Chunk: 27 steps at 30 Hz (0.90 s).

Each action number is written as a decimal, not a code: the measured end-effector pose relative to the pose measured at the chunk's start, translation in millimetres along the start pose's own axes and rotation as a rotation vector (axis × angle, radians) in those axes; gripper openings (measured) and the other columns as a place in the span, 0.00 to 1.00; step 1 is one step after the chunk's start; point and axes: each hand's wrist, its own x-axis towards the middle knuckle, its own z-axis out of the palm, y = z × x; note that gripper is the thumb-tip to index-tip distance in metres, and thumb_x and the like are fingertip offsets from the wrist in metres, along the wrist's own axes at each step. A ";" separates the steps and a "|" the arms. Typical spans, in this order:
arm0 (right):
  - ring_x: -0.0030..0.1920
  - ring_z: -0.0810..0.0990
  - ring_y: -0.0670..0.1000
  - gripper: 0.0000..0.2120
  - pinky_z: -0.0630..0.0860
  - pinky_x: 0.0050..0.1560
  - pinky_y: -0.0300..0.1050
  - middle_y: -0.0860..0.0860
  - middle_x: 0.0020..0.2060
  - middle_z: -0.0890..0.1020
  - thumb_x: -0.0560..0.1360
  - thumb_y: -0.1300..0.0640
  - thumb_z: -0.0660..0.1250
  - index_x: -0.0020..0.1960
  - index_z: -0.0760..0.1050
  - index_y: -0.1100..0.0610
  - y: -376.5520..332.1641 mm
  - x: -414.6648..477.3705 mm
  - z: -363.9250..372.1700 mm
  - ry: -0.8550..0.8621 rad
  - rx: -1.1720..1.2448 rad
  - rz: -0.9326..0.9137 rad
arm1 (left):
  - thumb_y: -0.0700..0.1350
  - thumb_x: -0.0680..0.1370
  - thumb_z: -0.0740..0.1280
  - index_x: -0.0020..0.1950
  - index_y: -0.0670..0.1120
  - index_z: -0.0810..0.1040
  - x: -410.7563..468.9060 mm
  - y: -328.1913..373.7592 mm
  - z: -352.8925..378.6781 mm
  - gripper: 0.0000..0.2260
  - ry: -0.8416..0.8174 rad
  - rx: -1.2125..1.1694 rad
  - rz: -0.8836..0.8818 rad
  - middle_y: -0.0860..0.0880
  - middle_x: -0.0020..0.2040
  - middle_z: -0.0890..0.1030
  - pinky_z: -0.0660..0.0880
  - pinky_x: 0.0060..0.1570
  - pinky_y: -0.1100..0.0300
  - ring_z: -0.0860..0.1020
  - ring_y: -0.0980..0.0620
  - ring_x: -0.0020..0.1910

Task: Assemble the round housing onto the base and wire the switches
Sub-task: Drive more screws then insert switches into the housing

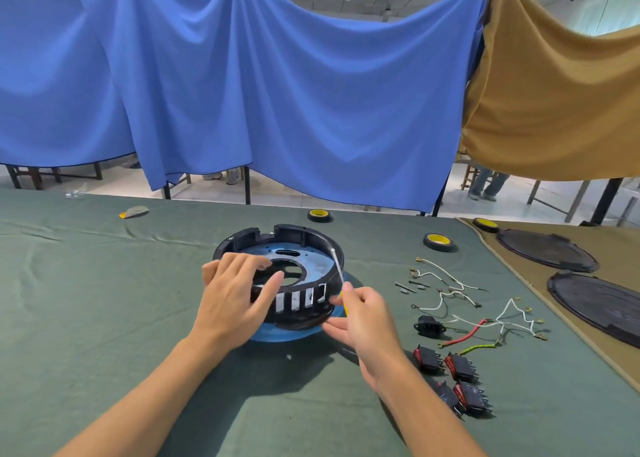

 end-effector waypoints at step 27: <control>0.51 0.79 0.54 0.07 0.78 0.54 0.51 0.52 0.51 0.83 0.75 0.58 0.68 0.50 0.83 0.48 -10.8 104.7 -106.3 0.004 -1.258 -0.249 | 0.49 0.78 0.64 0.41 0.46 0.79 9.7 64.2 70.6 0.09 0.026 0.525 0.121 0.51 0.29 0.77 0.66 0.47 0.52 0.75 0.46 0.33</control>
